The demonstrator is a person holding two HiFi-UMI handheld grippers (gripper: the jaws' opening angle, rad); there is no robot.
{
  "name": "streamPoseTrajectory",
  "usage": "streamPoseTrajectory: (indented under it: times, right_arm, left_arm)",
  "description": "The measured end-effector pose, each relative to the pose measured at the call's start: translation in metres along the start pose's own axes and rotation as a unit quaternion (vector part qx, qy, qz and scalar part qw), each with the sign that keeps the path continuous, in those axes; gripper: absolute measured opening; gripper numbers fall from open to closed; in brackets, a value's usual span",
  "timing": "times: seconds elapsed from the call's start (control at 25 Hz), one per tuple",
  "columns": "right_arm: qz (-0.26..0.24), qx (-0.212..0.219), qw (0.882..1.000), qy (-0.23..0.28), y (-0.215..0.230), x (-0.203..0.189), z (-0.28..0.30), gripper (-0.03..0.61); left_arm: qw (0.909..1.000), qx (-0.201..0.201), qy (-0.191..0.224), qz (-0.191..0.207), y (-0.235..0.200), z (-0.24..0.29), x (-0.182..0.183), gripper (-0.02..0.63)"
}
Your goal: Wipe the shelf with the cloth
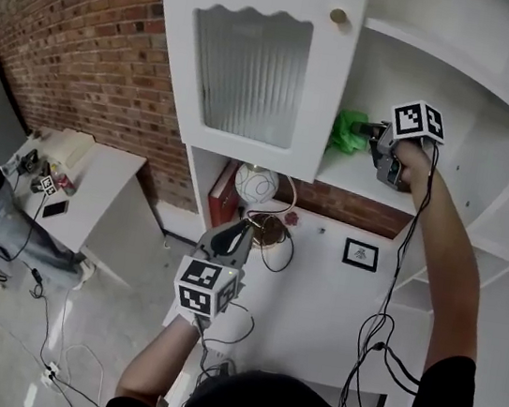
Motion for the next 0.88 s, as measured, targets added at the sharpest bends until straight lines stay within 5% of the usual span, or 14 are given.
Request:
streamPoseTrajectory:
  times: [0.44, 0.88]
  right_arm:
    - [-0.164, -0.095, 0.978, -0.093, -0.02, 0.005, 0.033, 0.089]
    - [-0.174, -0.139, 0.969, -0.108, 0.016, -0.005, -0.009, 0.089]
  left_arm:
    - [0.9999, 0.016, -0.003, -0.001, -0.007, -0.006, -0.004, 0.046]
    - [0.9994, -0.033, -0.006, 0.002, 0.012, 0.029, -0.003, 0.046]
Point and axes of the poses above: the fingertips, and each gripper's own axes: z forward along the fingers, y to its right, x out of its top, the point moved 10 cm from there along -z, backward along the fingers, and after that the axes turned 6 degrees about -x, right-handed, at the moved point
